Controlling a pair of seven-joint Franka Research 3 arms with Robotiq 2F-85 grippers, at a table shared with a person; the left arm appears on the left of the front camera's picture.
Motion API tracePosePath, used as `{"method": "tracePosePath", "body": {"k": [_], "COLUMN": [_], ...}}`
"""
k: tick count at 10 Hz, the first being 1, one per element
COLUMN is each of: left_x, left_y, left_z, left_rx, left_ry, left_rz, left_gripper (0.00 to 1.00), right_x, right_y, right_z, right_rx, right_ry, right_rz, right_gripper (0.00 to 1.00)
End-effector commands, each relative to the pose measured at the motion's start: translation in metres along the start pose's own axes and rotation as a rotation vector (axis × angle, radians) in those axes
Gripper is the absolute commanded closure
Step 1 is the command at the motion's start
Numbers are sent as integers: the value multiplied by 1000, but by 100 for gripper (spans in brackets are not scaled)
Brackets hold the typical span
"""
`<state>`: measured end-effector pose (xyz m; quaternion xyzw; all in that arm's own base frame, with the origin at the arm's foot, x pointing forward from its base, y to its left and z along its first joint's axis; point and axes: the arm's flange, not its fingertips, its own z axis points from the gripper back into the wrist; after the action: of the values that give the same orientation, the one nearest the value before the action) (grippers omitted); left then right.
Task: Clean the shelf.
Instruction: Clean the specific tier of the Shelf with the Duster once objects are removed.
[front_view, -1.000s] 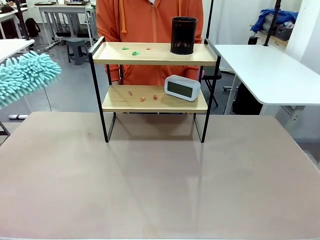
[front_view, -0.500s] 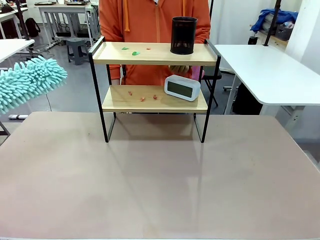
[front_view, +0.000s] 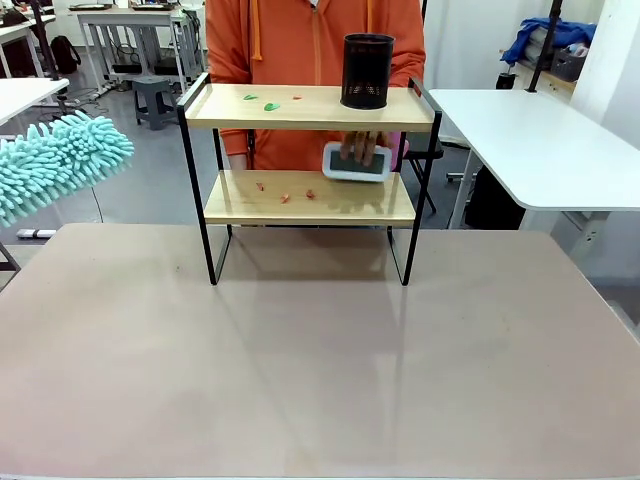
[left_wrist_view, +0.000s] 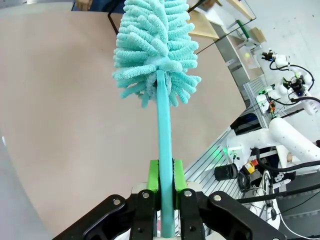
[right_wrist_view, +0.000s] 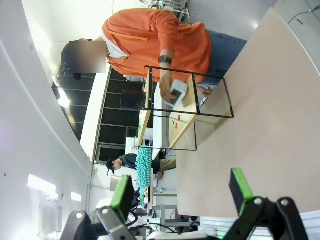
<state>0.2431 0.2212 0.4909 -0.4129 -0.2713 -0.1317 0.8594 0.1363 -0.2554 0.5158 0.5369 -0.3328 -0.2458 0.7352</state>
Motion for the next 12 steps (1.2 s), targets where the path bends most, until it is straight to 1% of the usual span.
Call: {"method": "tracePosePath", "body": {"k": [1, 4, 5, 6, 7, 8, 9, 10, 11, 12], "left_x": [2, 2, 0, -1, -2, -6, -12, -19, -23, -25], "left_y": [-3, -3, 0, -14, -30, -46, -63, -82, -101, -118], "left_z": [2, 2, 0, -3, 2, 4, -3, -22, -43, -65], "left_rx": [1, 1, 0, 42, 45, 36, -5, -37, -58, -74], "left_ry": [-8, -8, 0, 106, 174, 222, 289, 327, 336, 387], "left_rz": [12, 12, 0, -94, -180, -246, -323, -388, -444, -512], "left_gripper": [100, 100, 87, 87, 87, 87, 87, 87, 87, 87], "right_x": [1, 1, 1, 1, 1, 1, 1, 1, 1, 1], "right_y": [2, 2, 2, 2, 2, 2, 2, 2, 2, 2], "right_z": [2, 2, 2, 2, 2, 2, 2, 2, 2, 2], "right_rx": [18, 18, 18, 18, 18, 18, 18, 18, 18, 18], "right_ry": [-16, -16, -16, -16, -16, -16, -16, -16, -16, -16], "right_rz": [25, 25, 25, 25, 25, 25, 25, 25, 25, 25], "right_gripper": [0, 0, 0, 0, 0, 0, 0, 0, 0, 0]}}
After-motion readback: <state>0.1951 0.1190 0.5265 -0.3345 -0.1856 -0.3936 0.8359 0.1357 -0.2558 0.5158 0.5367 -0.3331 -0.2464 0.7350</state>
